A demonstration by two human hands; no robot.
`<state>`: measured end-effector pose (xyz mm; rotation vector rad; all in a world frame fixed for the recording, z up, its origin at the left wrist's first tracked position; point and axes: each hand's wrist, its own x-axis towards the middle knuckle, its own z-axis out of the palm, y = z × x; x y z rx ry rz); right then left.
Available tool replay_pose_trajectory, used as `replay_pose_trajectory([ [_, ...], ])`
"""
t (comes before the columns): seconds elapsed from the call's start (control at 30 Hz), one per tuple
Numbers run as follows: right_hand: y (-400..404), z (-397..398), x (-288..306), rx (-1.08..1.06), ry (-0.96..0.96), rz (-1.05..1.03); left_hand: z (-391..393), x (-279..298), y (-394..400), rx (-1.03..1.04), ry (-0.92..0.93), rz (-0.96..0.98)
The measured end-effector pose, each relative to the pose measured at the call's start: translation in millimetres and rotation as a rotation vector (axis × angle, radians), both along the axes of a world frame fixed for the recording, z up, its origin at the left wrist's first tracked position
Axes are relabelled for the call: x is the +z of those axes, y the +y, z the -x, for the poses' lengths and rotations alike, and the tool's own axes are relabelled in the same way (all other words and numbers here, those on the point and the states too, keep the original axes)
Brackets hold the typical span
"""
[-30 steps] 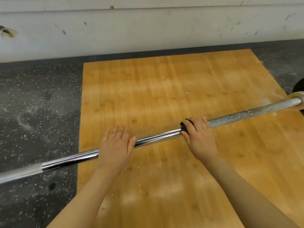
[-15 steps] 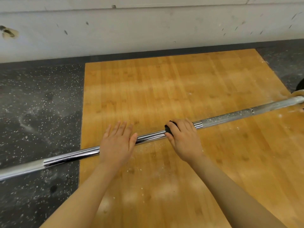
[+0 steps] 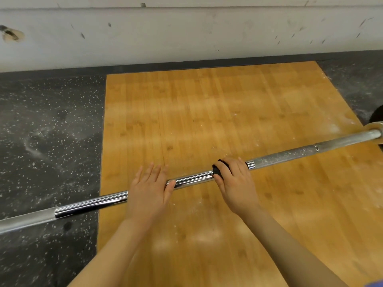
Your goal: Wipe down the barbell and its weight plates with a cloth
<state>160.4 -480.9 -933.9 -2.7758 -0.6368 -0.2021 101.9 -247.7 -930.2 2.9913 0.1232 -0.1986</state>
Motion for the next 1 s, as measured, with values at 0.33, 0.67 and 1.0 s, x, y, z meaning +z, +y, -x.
replay_pose_trajectory([
  [0.33, -40, 46, 9, -0.097, -0.016, -0.216, 64, 7, -25, -0.046, 0.030, 0.038],
  [0.67, -39, 86, -1, 0.164, -0.033, -0.035, 72, -2, -20, 0.085, 0.004, 0.077],
  [1.0, -50, 101, -7, 0.307, -0.046, 0.113, 95, -5, -28, 0.049, 0.058, 0.068],
])
